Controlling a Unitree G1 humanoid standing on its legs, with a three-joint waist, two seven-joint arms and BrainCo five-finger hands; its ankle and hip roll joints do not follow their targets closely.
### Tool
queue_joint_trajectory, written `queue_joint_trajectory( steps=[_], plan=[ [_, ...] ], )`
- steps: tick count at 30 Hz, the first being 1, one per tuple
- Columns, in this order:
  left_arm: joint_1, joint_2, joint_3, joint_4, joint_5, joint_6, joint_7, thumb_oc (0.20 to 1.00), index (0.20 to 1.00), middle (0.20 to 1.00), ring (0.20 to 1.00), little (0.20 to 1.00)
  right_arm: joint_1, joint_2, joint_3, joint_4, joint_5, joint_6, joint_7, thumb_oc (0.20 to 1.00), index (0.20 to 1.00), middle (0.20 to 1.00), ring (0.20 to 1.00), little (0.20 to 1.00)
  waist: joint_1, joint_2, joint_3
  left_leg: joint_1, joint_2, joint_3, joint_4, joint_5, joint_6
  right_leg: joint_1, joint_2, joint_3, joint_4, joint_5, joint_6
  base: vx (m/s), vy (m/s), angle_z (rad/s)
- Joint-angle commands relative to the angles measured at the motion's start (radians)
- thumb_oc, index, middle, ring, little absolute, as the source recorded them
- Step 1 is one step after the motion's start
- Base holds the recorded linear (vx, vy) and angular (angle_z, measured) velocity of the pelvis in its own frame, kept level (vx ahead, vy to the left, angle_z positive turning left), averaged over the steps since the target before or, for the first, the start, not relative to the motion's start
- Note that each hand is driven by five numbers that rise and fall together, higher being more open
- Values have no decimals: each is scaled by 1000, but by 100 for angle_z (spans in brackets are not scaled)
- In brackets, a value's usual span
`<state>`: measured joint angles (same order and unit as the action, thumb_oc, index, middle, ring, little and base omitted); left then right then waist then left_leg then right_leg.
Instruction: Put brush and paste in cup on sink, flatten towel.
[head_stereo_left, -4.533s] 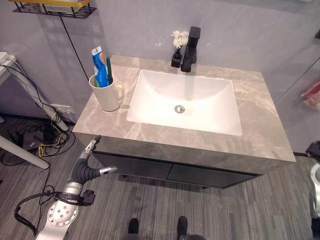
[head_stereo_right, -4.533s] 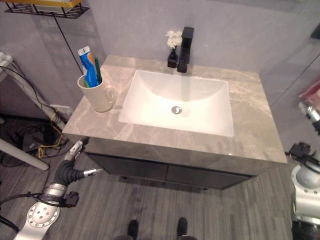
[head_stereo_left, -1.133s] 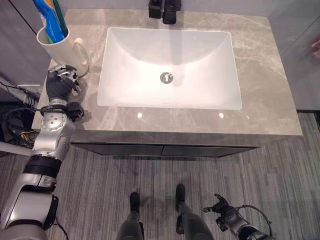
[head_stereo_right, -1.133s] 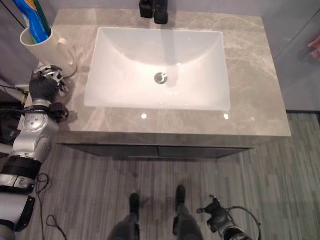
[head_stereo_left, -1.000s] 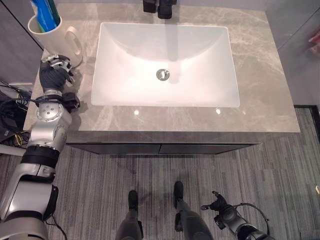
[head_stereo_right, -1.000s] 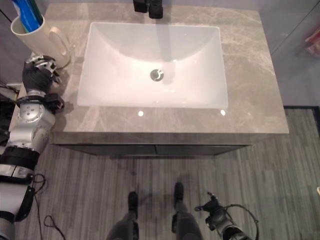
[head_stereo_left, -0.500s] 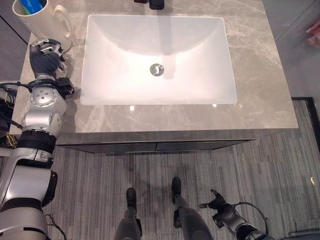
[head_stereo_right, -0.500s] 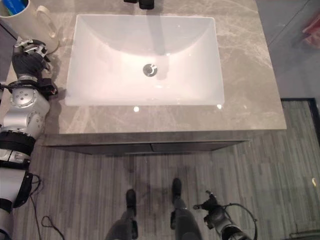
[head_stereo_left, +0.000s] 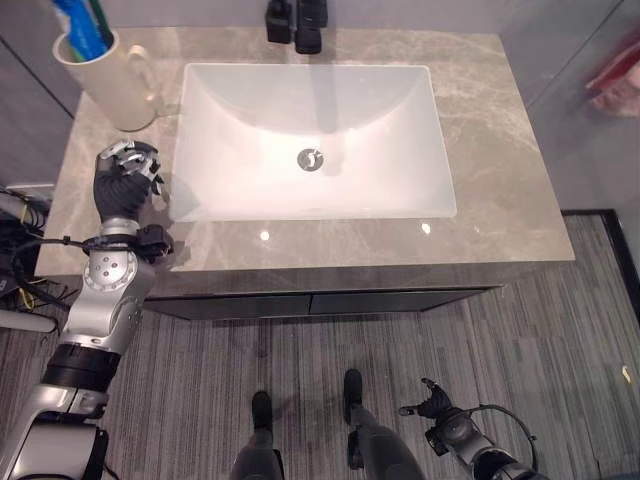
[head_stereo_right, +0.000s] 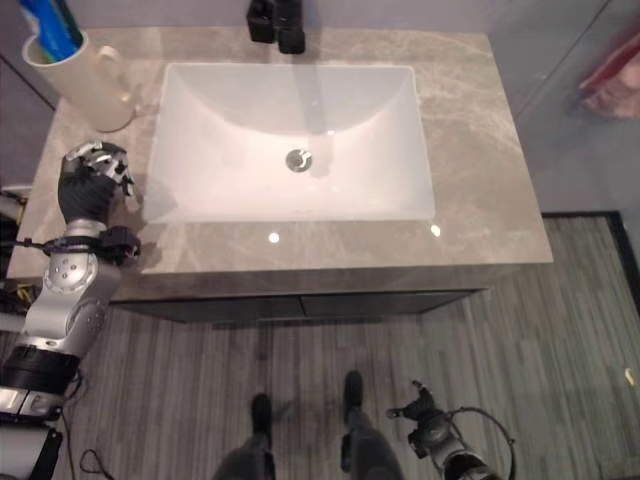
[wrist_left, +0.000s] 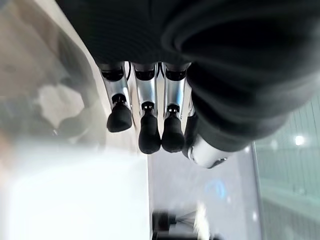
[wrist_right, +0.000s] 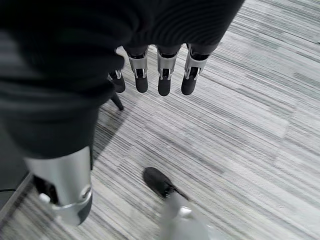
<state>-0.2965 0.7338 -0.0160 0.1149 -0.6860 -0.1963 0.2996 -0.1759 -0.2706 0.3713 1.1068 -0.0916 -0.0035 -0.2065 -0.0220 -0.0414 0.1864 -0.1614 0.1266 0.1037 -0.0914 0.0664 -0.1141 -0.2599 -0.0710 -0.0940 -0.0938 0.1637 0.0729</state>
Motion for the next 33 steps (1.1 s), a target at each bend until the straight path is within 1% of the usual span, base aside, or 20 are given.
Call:
queue_joint_trajectory(
  steps=[1, 2, 3, 5, 6, 7, 8, 11, 20, 22, 24, 26, 27, 28, 30, 33],
  plan=[
    [-55, 16, 35, -1, 48, -64, -42, 200, 200, 200, 200, 200, 26, -24, -14, 31, -4, -7, 16, 1000, 1000, 1000, 1000, 1000, 16, -7, -33, 20, 11, -16, 4, -29, 1, 89, -96, -57, 7, -40, 81, 5, -57, 9],
    [-2, 4, 60, -42, 48, -62, -61, 200, 200, 200, 200, 200, 38, -27, -21, 46, -23, -4, 23, 1000, 1000, 1000, 1000, 1000, 23, -9, -39, 34, 13, -16, 4, -33, 2, 106, -95, -65, 7, -46, 77, 2, -41, 18],
    [1, 3, 62, -44, 49, -61, -61, 200, 200, 200, 200, 200, 38, -27, -20, 46, -23, -4, 23, 1000, 1000, 1000, 1000, 1000, 22, -9, -38, 35, 14, -17, 4, -33, 2, 107, -95, -65, 7, -46, 76, -9, -37, 23],
    [125, -37, 117, -148, 63, -55, -104, 200, 200, 200, 200, 200, 47, -24, -36, 72, -52, -1, 31, 1000, 1000, 1000, 1000, 1000, 40, -9, -52, 59, 15, -20, 4, -34, 3, 137, -92, -77, 7, -54, 71, -53, -27, 13],
    [254, -262, 119, -8, 161, 4, -158, 200, 200, 200, 200, 200, 246, -213, -178, -83, -71, -48, 94, 1000, 1000, 1000, 1000, 1000, -37, 63, -49, 128, -1, 151, 203, -82, 34, 212, -77, -28, 197, -202, 15, -73, -13, 7],
    [253, -256, 123, -7, 165, 7, -153, 200, 200, 200, 200, 200, 233, -201, -165, -75, -79, -44, 95, 1000, 1000, 1000, 1000, 1000, -34, 63, -44, 122, 3, 156, 228, -100, 38, 187, -71, -25, 247, -222, 10, -61, -11, 1],
    [253, -257, 121, -5, 169, 6, -150, 200, 200, 200, 200, 200, 231, -198, -154, -83, -85, -47, 97, 1000, 1000, 1000, 1000, 1000, -33, 61, -39, 116, 4, 157, 242, -108, 39, 176, -71, -26, 266, -228, 11, -38, -13, -20],
    [256, -258, 120, -1, 169, 6, -150, 200, 200, 200, 200, 200, 228, -194, -146, -87, -89, -47, 102, 1000, 1000, 1000, 1000, 1000, -32, 60, -37, 110, 7, 154, 257, -110, 41, 165, -70, -28, 283, -234, 11, -14, -15, -27],
    [271, -261, 119, -10, 173, 9, -158, 200, 200, 200, 200, 200, 235, -185, -144, -24, -112, -30, 96, 1000, 1000, 1000, 1000, 1000, -29, 53, -44, 109, 7, 140, 247, -101, 41, 179, -62, -45, 250, -226, 10, -10, -7, 1],
    [264, -262, 114, -15, 170, 6, -160, 200, 200, 200, 200, 200, 238, -185, -152, 4, -110, -24, 93, 1000, 1000, 1000, 1000, 1000, -26, 46, -37, 86, 3, 137, 272, -110, 41, 190, -71, -56, 221, -213, 14, -40, 8, 4],
    [258, -262, 111, -14, 169, 5, -160, 200, 200, 200, 200, 200, 237, -188, -156, 13, -109, -22, 92, 1000, 1000, 1000, 1000, 1000, -27, 45, -35, 70, 2, 134, 295, -122, 41, 195, -77, -61, 207, -206, 17, -14, 70, 8],
    [256, -256, 113, -21, 173, 0, -158, 200, 200, 200, 200, 200, 235, -190, -165, 23, -104, -19, 90, 1000, 1000, 1000, 1000, 1000, -25, 42, -36, 64, -12, 131, 304, -154, 49, 206, -94, -55, 181, -185, 31, 15, 138, 13],
    [257, -256, 113, -21, 173, 0, -158, 200, 200, 200, 200, 200, 235, -190, -165, 23, -104, -19, 90, 1000, 1000, 1000, 1000, 1000, -25, 42, -36, 65, -13, 132, 304, -154, 50, 207, -94, -54, 180, -185, 31, 23, 120, 6],
    [260, -251, 116, -33, 179, -1, -156, 200, 200, 200, 200, 200, 233, -191, -168, 19, -103, -16, 88, 1000, 1000, 1000, 1000, 1000, -23, 41, -34, 68, -21, 129, 306, -167, 55, 213, -103, -46, 172, -175, 38, 45, 179, 4],
    [277, -234, 135, -84, 203, -4, -156, 200, 200, 200, 200, 200, 222, -183, -164, 10, -103, -15, 90, 1000, 1000, 1000, 1000, 1000, -9, 38, -33, 78, -44, 132, 314, -207, 81, 224, -124, -27, 169, -161, 58, 71, 262, 1],
    [286, -219, 155, -117, 210, -11, -150, 200, 200, 200, 200, 200, 209, -170, -154, -26, -97, -20, 95, 1000, 1000, 1000, 1000, 1000, 1, 32, -36, 75, -65, 137, 313, -219, 102, 213, -142, -14, 185, -148, 68, 38, 194, -10]
  ],
)
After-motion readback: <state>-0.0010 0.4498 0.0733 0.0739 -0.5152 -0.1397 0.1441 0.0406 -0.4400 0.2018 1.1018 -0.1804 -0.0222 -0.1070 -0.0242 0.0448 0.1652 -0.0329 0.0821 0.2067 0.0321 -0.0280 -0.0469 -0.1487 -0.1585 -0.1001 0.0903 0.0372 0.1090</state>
